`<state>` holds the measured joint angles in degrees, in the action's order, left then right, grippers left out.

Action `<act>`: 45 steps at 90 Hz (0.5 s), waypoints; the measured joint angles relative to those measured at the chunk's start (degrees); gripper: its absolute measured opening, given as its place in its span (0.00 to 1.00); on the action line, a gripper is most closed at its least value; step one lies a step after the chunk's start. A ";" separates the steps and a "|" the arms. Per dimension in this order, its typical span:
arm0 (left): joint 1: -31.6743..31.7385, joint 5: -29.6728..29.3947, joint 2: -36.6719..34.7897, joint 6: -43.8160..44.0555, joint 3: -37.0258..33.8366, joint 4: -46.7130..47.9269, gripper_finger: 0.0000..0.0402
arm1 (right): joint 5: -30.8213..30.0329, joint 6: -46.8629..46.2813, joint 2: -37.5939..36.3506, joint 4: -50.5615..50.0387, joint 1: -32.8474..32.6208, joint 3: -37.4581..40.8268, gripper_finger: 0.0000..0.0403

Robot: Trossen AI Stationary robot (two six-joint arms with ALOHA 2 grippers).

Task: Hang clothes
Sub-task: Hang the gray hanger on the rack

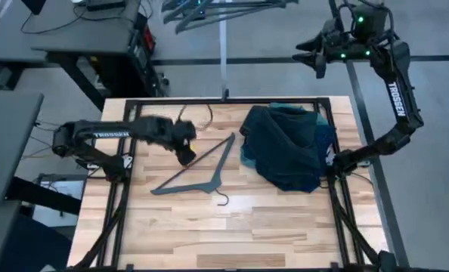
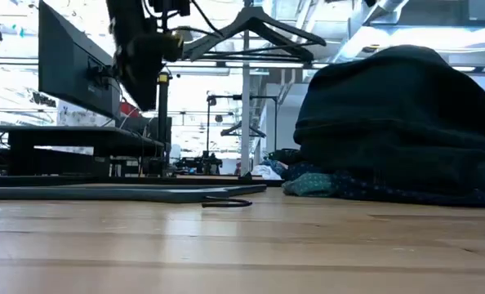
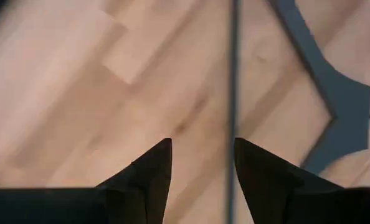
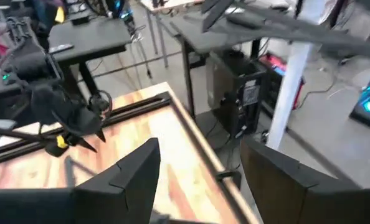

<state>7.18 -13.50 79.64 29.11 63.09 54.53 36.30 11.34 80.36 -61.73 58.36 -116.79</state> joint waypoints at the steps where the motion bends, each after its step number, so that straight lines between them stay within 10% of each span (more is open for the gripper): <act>1: -0.44 0.04 0.16 0.58 -0.57 -0.47 0.38 | 0.01 0.07 0.00 -0.09 -0.13 0.07 0.52; 45: -14.01 11.57 10.46 -4.74 -2.97 -8.44 0.38 | -0.01 1.19 0.20 -1.31 -6.40 4.40 0.52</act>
<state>-6.84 -1.93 90.11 24.37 60.11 46.09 36.29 12.53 80.55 -63.04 51.95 -112.40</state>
